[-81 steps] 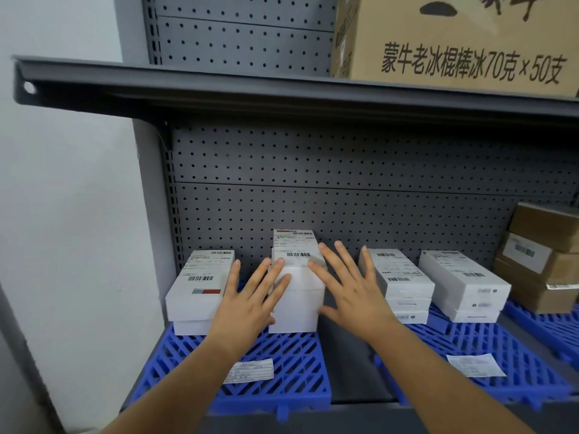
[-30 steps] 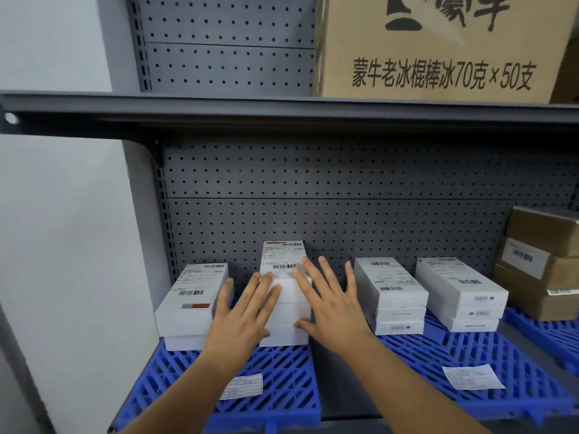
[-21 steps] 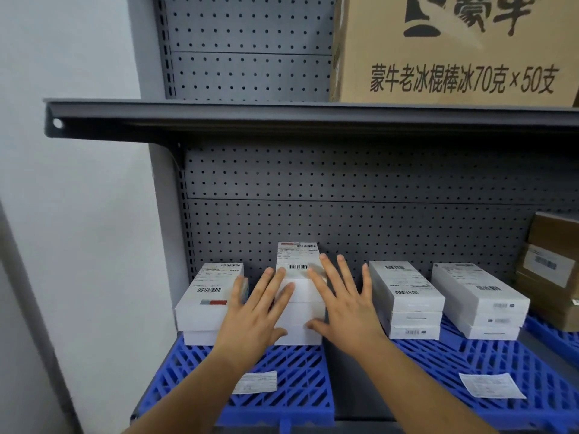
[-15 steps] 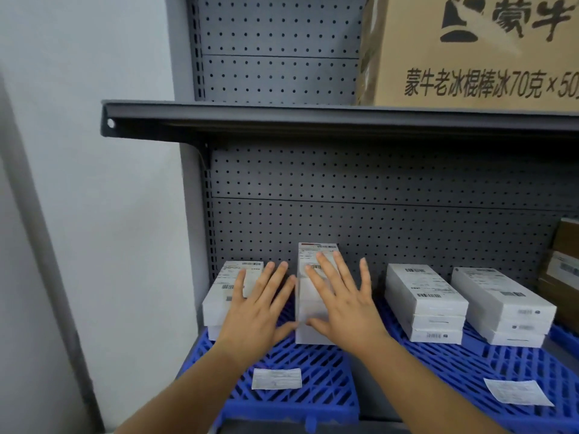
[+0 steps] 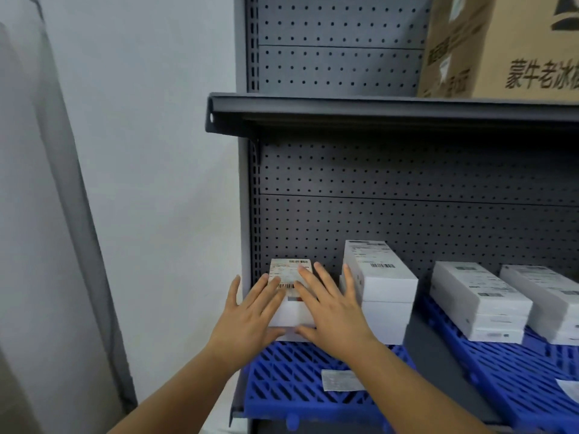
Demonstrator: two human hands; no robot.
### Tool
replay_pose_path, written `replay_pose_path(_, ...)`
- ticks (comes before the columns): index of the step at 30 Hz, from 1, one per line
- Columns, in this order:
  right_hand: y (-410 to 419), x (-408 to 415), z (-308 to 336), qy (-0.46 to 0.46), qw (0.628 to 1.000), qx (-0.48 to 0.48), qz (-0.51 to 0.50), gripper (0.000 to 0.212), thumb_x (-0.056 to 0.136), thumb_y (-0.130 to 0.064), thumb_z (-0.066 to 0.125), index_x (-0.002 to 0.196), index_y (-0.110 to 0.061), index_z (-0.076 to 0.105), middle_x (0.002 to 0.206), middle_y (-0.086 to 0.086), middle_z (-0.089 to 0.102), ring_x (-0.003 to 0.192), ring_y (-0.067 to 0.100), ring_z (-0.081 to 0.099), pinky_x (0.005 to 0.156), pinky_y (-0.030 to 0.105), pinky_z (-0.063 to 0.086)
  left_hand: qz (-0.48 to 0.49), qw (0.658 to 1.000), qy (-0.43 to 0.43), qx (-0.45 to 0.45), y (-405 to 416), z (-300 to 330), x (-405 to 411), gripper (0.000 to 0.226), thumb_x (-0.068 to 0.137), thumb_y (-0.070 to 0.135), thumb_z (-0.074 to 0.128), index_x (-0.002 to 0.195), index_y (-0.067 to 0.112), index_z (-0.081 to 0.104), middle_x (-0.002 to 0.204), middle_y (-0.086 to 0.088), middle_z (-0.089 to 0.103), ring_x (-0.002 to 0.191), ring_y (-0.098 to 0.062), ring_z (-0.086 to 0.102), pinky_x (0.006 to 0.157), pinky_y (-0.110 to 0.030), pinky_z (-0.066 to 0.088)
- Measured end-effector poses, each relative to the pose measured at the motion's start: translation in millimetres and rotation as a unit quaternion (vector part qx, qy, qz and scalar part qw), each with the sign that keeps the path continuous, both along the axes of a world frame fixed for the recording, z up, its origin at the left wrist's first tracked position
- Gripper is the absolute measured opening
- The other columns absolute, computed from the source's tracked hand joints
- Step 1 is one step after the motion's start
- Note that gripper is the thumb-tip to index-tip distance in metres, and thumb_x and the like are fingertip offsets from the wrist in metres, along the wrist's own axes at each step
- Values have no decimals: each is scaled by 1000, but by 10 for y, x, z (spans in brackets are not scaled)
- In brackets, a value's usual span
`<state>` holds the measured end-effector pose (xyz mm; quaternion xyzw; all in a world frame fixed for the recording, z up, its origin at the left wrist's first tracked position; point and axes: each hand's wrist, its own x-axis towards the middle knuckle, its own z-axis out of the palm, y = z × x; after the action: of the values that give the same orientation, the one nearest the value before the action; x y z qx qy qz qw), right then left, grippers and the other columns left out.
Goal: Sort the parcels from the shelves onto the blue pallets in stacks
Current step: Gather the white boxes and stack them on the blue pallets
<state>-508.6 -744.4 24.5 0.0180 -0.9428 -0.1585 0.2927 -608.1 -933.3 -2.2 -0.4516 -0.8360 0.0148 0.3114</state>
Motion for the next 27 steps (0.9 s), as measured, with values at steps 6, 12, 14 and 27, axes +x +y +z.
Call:
replay_pose_path(6,11,-47,-54,1,999,-27,-30,73,69,-64,69,129,-25,57,145,-2,46,137,26,37,114,60,-4,-37,999,-11,1,38,-40,-183,63,90,57,33,141,20,43,144,-2,47,137,-22,37,109,-58,19)
replay_pose_path(12,54,-114,-46,-16,997,-51,-59,75,68,-71,65,129,-28,56,141,-2,50,135,27,40,113,60,-7,-43,999,-32,5,126,1,-288,61,87,59,33,137,25,40,141,1,50,137,-19,30,107,-58,17)
replay_pose_path(14,73,-131,-42,-26,996,-54,-70,77,67,-74,63,130,-29,56,140,-2,51,135,28,41,111,64,-2,-43,998,-37,0,137,11,-306,62,86,60,33,137,26,40,141,2,51,136,-19,30,107,-57,16)
replay_pose_path(27,23,-129,-65,-41,997,-29,-54,91,59,-74,68,133,-23,52,144,0,45,136,28,39,111,63,2,-23,1000,-1,-3,80,-1,-268,69,81,65,35,131,20,52,137,-2,54,135,-23,41,110,-64,14)
